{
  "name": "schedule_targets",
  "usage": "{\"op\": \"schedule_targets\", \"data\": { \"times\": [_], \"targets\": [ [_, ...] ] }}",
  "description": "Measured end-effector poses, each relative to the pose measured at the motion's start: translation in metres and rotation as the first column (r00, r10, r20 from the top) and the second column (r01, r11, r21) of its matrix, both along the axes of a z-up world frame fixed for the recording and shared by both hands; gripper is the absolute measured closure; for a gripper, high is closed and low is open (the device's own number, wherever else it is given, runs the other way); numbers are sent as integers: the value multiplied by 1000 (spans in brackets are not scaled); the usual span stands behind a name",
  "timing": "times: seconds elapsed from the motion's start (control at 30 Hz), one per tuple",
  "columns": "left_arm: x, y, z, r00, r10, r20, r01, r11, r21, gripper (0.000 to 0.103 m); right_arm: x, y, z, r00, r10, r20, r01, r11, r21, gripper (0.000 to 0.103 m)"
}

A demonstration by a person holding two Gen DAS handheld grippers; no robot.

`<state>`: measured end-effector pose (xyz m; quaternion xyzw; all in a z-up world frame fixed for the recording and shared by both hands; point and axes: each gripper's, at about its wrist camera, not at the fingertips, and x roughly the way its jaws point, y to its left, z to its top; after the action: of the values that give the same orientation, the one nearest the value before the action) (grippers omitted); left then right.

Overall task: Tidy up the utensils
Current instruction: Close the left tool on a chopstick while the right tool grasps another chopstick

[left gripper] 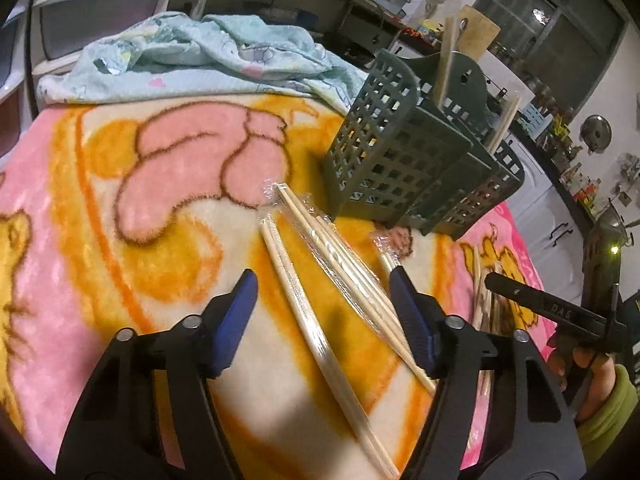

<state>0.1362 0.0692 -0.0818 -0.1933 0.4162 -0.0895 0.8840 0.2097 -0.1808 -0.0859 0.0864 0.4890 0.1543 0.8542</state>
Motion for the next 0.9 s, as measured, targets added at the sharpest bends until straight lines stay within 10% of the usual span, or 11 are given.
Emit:
{"op": "schedule_targets", "data": {
  "times": [0.63, 0.9],
  "targets": [
    [39, 14, -17, 995, 10, -95, -15, 999, -48, 59, 24, -20, -13, 993, -78, -87, 87, 990, 113, 83],
    [44, 25, -21, 994, 21, -110, -23, 1000, -18, 90, 20, -27, -10, 992, -99, -79, 110, 983, 147, 88]
  ]
}}
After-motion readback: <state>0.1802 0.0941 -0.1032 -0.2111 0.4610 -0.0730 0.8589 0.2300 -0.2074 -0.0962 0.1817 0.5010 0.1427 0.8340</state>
